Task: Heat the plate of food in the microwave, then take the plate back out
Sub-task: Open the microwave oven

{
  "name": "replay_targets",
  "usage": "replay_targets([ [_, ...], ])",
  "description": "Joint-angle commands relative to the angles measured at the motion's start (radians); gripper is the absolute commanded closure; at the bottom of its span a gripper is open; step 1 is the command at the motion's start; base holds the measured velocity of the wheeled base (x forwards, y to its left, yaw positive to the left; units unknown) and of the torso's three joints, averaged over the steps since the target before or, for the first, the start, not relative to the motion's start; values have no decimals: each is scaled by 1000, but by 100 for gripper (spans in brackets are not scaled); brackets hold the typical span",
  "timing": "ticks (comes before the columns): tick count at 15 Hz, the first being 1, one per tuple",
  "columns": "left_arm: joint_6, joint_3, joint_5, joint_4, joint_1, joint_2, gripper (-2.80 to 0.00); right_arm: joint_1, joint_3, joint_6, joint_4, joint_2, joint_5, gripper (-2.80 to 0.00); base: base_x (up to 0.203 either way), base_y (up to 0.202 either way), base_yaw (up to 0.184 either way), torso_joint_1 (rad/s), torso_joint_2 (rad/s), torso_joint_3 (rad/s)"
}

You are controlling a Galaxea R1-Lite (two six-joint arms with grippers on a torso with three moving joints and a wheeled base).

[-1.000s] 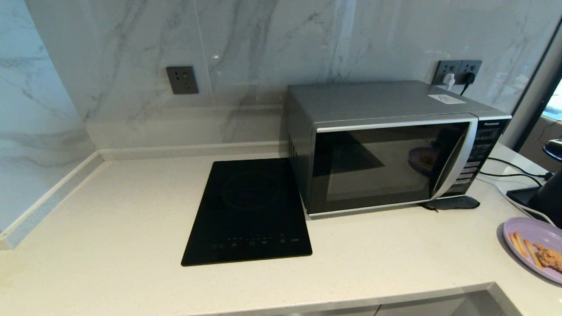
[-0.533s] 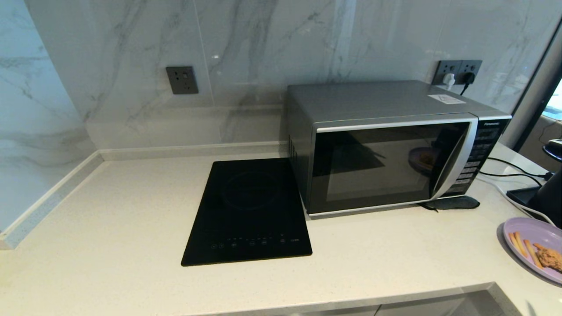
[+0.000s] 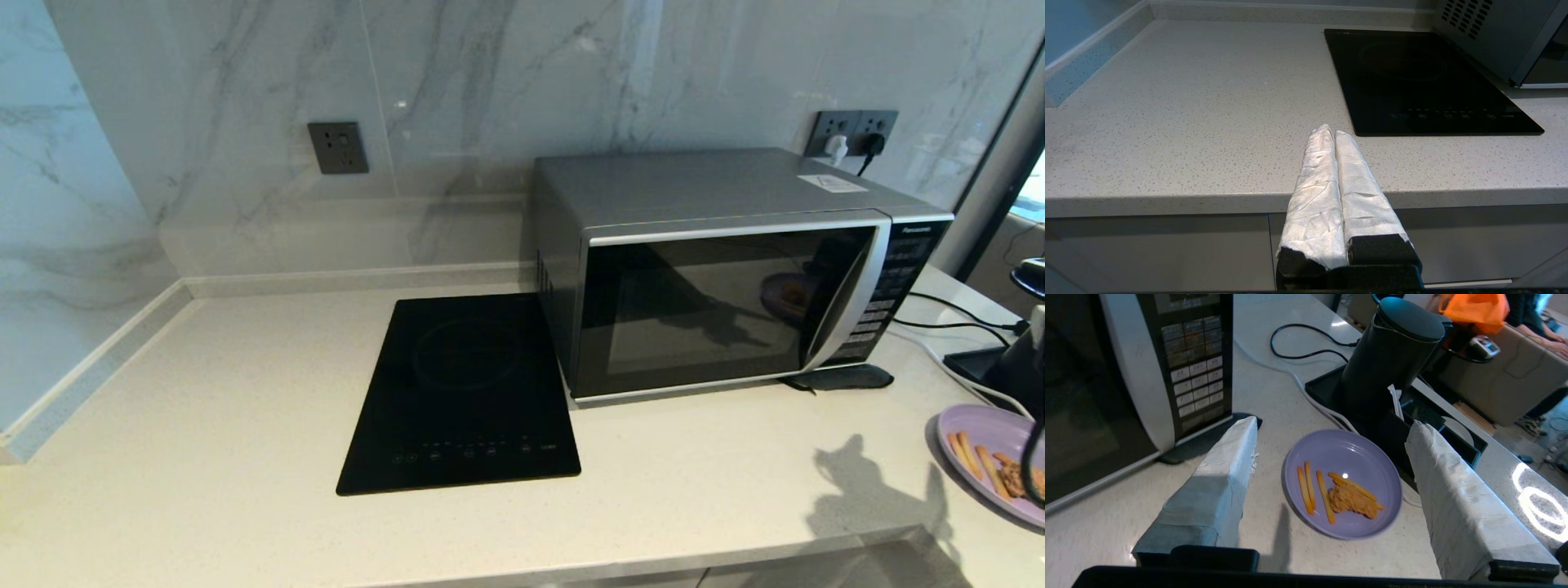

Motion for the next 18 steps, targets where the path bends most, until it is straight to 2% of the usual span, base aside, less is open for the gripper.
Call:
replay_targets([
  [1, -1, 0, 0, 0, 0, 2, 0, 71, -59, 19, -98, 239, -116, -280, 0, 0, 0, 0, 0, 0],
  [3, -1, 0, 0, 0, 0, 2, 0, 143, -102, 33, -126, 310, -177, -280, 0, 0, 0, 0, 0, 0],
  [5, -1, 0, 0, 0, 0, 2, 0, 171, -132, 59, -126, 357, -182, -280, 0, 0, 0, 0, 0, 0],
  [8, -1, 0, 0, 0, 0, 2, 0, 178, -144, 106, -75, 400, -146, -280, 0, 0, 0, 0, 0, 0],
  [12, -1, 0, 0, 0, 0, 2, 0, 178, -212, 169, 16, 450, -141, -280, 0, 0, 0, 0, 0, 0],
  [16, -1, 0, 0, 0, 0, 2, 0, 176, -297, 179, 31, 519, -147, -280, 0, 0, 0, 0, 0, 0],
  [18, -1, 0, 0, 0, 0, 2, 0, 176, -336, 180, 30, 559, -185, -280, 0, 0, 0, 0, 0, 0],
])
